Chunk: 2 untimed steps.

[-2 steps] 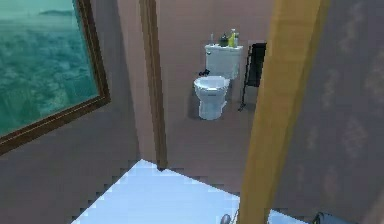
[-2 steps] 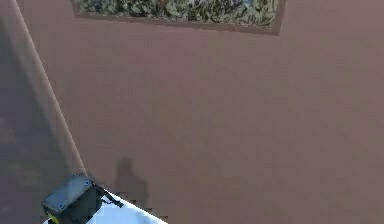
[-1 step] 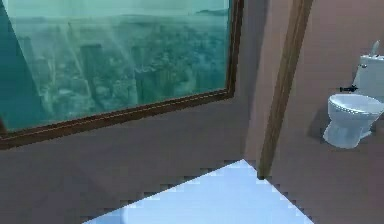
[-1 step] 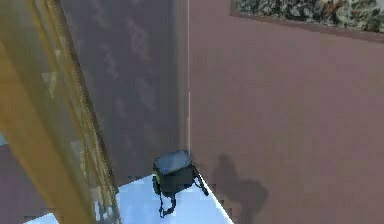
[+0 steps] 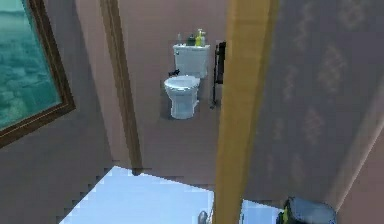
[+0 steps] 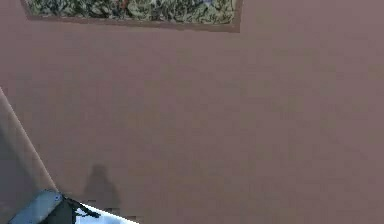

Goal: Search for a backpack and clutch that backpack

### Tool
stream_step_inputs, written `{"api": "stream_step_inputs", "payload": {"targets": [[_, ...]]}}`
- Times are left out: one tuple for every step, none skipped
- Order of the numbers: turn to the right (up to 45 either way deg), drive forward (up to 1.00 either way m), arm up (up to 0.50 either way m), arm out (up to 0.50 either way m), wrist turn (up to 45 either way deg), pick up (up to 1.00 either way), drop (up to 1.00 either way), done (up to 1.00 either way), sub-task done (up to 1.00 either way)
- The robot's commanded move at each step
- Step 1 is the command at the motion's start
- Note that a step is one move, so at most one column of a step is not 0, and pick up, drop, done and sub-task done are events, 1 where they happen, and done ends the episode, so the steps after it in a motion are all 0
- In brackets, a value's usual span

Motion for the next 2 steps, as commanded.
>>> {"api": "stream_step_inputs", "payload": {"targets": [[45.0, 0.00, 0.00, 0.00, 0.0, 0.00, 0.00, 0.00, 0.00], [30.0, 0.00, 0.00, 0.00, 0.0, 0.00, 0.00, 0.00, 0.00]]}}
